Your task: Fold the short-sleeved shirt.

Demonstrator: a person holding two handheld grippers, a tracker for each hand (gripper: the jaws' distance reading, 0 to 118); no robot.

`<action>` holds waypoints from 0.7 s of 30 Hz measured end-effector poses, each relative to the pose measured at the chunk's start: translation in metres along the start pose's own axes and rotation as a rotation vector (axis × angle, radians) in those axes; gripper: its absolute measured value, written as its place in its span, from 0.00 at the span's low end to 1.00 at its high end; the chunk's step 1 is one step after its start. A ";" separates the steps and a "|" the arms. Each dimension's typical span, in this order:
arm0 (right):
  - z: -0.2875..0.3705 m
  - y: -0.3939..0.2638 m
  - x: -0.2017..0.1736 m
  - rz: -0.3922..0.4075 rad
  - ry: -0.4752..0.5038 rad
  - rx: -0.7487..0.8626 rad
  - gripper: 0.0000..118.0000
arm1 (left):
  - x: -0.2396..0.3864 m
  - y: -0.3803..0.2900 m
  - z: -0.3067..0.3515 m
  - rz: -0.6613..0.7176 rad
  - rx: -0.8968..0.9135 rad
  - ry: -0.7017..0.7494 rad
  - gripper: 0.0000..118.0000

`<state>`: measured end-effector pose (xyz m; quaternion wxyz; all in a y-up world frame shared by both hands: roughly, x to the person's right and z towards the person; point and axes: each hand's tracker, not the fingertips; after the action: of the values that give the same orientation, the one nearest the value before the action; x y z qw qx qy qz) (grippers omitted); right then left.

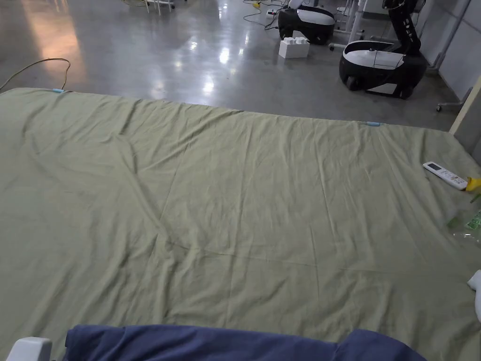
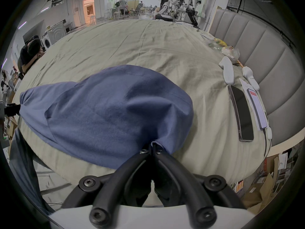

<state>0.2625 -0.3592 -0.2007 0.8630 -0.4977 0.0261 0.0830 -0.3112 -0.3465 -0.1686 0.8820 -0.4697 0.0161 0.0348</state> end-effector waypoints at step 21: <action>0.091 0.122 -0.074 -0.090 -0.102 0.756 0.61 | 0.077 0.121 0.055 -0.038 0.531 0.066 0.48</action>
<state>0.1659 -0.2293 -0.2493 0.9886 -0.1405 -0.0099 0.0540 -0.2443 -0.2299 -0.2426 0.9739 -0.2227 0.0443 -0.0025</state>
